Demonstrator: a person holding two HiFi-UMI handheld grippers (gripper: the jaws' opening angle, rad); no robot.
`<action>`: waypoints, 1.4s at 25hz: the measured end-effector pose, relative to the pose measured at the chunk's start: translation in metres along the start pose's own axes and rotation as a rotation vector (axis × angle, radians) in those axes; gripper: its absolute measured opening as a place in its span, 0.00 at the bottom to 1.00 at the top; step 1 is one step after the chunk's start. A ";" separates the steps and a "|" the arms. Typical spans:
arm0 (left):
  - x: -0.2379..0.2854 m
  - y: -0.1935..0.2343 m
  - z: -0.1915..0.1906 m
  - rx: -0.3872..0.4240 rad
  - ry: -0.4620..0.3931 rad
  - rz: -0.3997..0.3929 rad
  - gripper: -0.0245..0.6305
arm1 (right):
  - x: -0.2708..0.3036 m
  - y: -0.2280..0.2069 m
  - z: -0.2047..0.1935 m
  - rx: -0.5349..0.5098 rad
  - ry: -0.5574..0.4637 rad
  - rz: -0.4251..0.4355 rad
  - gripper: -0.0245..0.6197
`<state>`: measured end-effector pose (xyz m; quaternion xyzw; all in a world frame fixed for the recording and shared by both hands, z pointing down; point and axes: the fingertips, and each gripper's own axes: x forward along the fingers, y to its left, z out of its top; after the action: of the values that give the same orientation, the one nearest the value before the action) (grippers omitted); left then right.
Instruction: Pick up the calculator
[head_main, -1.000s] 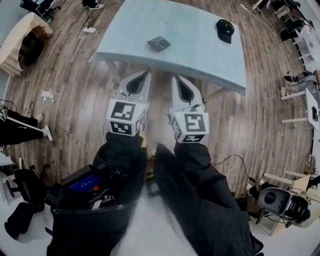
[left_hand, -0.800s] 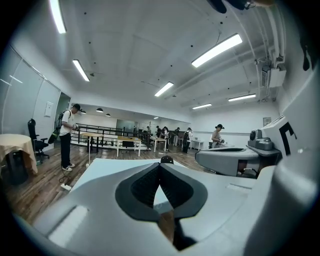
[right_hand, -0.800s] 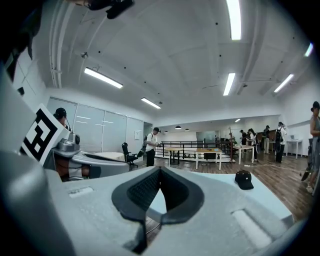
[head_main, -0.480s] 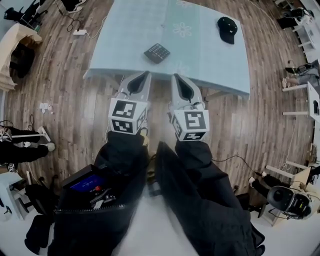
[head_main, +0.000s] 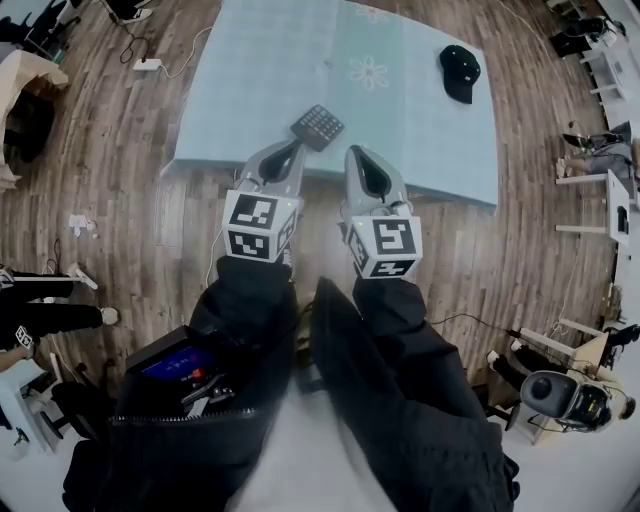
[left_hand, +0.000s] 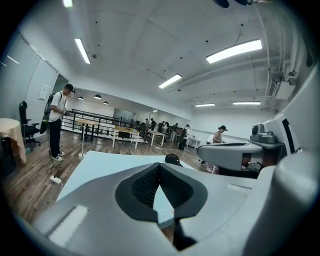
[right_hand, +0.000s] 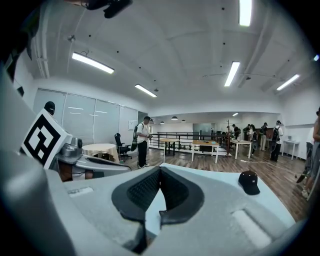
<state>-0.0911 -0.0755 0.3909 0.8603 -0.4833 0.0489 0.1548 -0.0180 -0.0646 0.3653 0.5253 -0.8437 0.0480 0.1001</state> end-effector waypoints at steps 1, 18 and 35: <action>0.003 0.004 -0.001 -0.006 0.007 -0.001 0.03 | 0.004 -0.001 -0.001 0.000 0.007 -0.002 0.04; 0.086 0.039 -0.081 -0.082 0.233 0.060 0.03 | 0.075 -0.048 -0.081 0.075 0.197 0.064 0.04; 0.136 0.068 -0.170 -0.213 0.467 0.133 0.03 | 0.138 -0.054 -0.167 0.124 0.441 0.232 0.04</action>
<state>-0.0653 -0.1663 0.5991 0.7710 -0.4921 0.2052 0.3482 -0.0087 -0.1786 0.5572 0.4071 -0.8514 0.2241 0.2430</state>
